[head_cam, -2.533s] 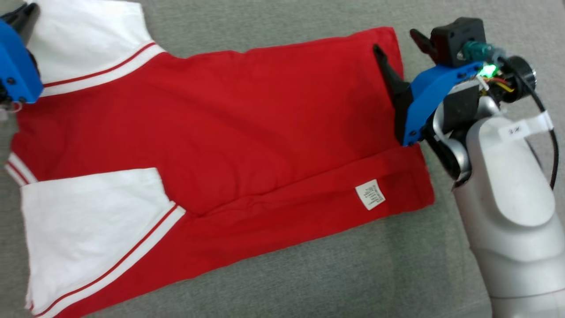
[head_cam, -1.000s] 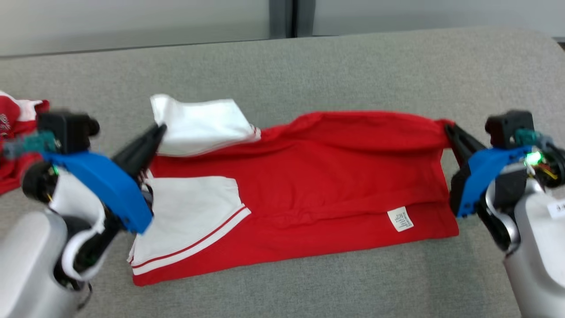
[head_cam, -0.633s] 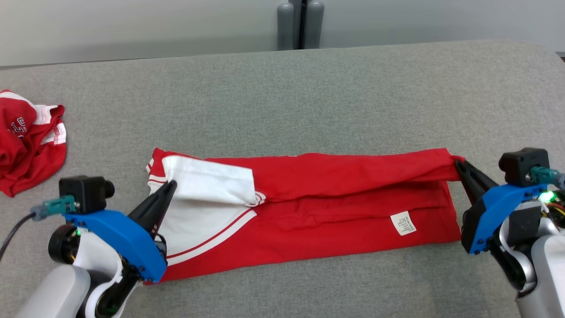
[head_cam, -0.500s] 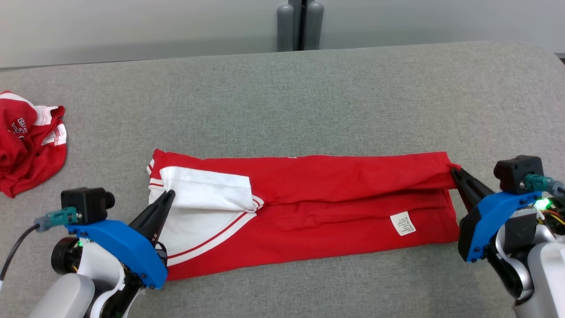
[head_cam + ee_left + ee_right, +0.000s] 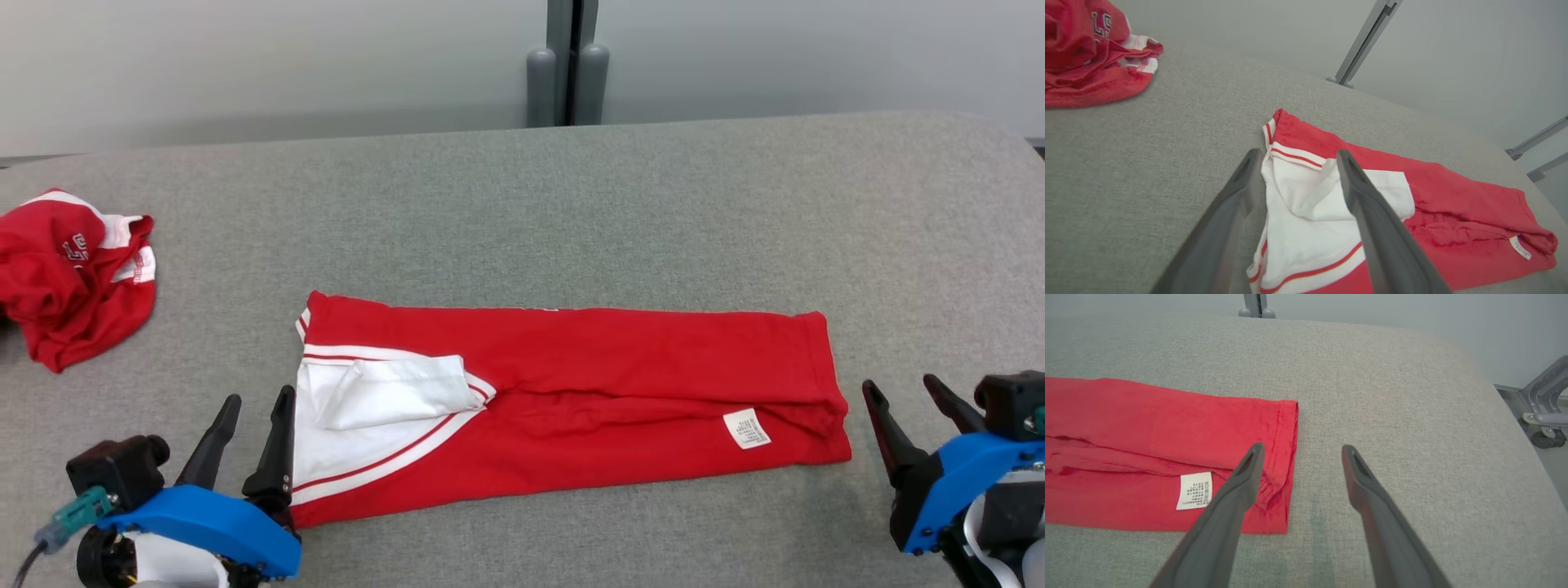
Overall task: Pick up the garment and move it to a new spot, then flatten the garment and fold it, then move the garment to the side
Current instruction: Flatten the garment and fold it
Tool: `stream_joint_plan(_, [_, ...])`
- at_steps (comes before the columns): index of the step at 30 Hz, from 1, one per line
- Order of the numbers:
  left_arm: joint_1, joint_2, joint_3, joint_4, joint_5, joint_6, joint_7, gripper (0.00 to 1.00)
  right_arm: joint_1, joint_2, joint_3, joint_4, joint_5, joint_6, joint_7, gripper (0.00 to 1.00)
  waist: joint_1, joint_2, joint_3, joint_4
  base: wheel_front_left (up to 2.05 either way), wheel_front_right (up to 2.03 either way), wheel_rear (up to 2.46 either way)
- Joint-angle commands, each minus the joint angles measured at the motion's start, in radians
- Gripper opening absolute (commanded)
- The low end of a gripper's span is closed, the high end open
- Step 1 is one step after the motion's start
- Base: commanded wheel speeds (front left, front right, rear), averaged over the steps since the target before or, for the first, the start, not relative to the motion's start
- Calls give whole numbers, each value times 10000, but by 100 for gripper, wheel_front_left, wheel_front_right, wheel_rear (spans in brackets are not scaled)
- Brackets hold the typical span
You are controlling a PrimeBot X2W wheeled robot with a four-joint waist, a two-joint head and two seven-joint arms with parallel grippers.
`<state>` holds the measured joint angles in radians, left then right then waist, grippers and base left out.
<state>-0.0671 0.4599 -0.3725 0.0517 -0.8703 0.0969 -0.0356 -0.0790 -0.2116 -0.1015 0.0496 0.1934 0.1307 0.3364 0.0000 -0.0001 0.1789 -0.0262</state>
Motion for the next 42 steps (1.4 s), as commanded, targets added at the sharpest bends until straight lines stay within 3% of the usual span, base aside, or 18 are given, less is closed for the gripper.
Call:
stream_joint_plan(1, [49, -98, -24, -87, 133, 92, -144, 100, 143, 68, -87, -60, -87, 1, -15, 100, 0, 1, -47, 27, 0, 0, 0])
stream_joint_plan(9, [-213, -678, -202, -351, 797, 789, -884, 100, -204, 449, -358, 329, -446, 1, 432, 100, 0, 1, -327, 544, 0, 0, 0])
stream_joint_plan(23, [-496, -942, -482, -147, 903, 800, -906, 100, -1613, 45, -782, 3225, -879, 1, 1546, 100, 0, 1, -193, 1555, 0, 0, 0])
stream_joint_plan(30, [-527, -906, -454, -66, 812, 807, -896, 100, -1809, 219, -876, 4523, -1075, 1, 1734, 100, 0, 1, -172, 1694, 0, 0, 0])
stream_joint_plan(31, [-519, -894, -447, -65, 810, 806, -893, 100, -1869, 271, -861, 4672, -1037, 1, 1765, 81, 0, 1, -175, 1684, 0, 0, 0])
stream_joint_plan(32, [-518, -885, -440, -64, 808, 805, -895, 100, -1925, 350, -861, 4811, -970, 1, 1816, 50, 0, 1, -180, 1667, 0, 0, 0])
stream_joint_plan(33, [-529, -879, -445, -69, 807, 810, -894, 100, -1976, 407, -853, 4919, -929, 1, 1809, 44, 0, 1, -183, 1641, 0, 0, 0])
stream_joint_plan(35, [-552, -874, -471, -108, 836, 836, -881, 100, -2135, 452, -841, 5041, -946, 1, 1698, 20, 0, 1, -194, 1551, 0, 0, 0])
stream_joint_plan(36, [-562, -875, -484, -124, 848, 845, -870, 100, -2236, 433, -864, 5077, -979, 0, 1604, 0, 0, 1, -203, 1504, 0, 0, 0])
stream_joint_plan(42, [-491, -837, -547, -149, 870, 862, -853, 100, -2730, 82, -1209, 5036, -909, -10, 1267, 0, 0, 1, -363, 1054, 0, 0, 0])
